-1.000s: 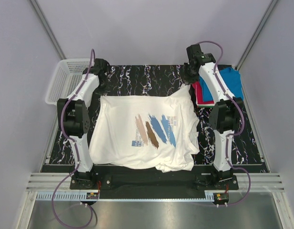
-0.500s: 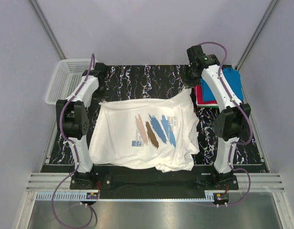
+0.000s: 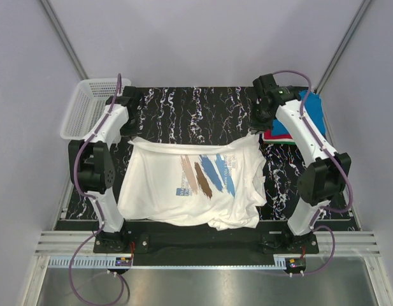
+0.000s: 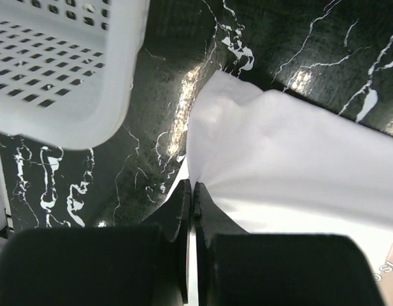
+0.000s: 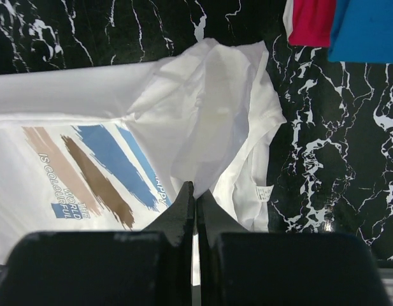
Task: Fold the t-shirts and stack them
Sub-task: Fold the tshirt
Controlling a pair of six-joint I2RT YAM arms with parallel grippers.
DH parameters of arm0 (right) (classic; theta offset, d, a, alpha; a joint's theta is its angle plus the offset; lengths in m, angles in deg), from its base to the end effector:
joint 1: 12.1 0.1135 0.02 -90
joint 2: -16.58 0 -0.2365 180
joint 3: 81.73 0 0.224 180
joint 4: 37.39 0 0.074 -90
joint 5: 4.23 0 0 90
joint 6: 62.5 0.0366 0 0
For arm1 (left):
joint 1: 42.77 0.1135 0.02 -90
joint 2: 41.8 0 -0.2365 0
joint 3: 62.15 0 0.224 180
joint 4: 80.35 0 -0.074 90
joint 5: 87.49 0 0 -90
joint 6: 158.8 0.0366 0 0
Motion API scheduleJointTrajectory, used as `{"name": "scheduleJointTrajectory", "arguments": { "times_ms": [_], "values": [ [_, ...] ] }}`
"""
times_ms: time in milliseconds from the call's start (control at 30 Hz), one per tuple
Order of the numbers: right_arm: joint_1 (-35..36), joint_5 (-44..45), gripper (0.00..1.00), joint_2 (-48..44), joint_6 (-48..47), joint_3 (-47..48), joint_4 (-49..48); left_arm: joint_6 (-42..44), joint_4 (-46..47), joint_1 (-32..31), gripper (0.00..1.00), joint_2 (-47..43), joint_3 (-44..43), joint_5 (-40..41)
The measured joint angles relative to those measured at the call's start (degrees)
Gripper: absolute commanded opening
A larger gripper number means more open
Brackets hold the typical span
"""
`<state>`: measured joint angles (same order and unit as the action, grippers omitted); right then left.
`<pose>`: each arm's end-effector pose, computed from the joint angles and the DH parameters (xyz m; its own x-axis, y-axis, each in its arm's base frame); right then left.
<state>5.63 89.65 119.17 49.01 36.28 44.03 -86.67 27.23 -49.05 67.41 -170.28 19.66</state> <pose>0.3174 0.0989 0.3029 -0.9113 0.0927 -0.4011 0.0608 0.9939 0.0916 0.3518 -0.0279 0.2281 -0.9136 -0.1944 -0.3571 -0.2722 0.9449 0.1819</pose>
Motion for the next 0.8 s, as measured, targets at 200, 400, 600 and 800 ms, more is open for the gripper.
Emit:
{"name": "scheduleJointTrajectory", "arguments": {
  "times_ms": [200,400,600,800],
  "values": [
    [0.0,1.2,0.00,-5.4,1.0,0.0,0.2,-0.2,0.0,0.0,0.00,-5.6,0.1,0.6],
    [0.0,2.1,0.00,-7.3,1.4,-0.1,1.5,-0.2,0.3,0.0,0.00,-8.3,1.6,1.8],
    [0.1,4.6,0.00,-8.8,1.5,0.0,2.3,-0.2,0.4,0.0,0.00,-8.5,2.6,2.1],
    [0.1,4.0,0.00,-8.8,1.5,0.3,3.5,-0.1,0.4,0.0,0.00,-8.5,2.6,1.8]
  ]
}}
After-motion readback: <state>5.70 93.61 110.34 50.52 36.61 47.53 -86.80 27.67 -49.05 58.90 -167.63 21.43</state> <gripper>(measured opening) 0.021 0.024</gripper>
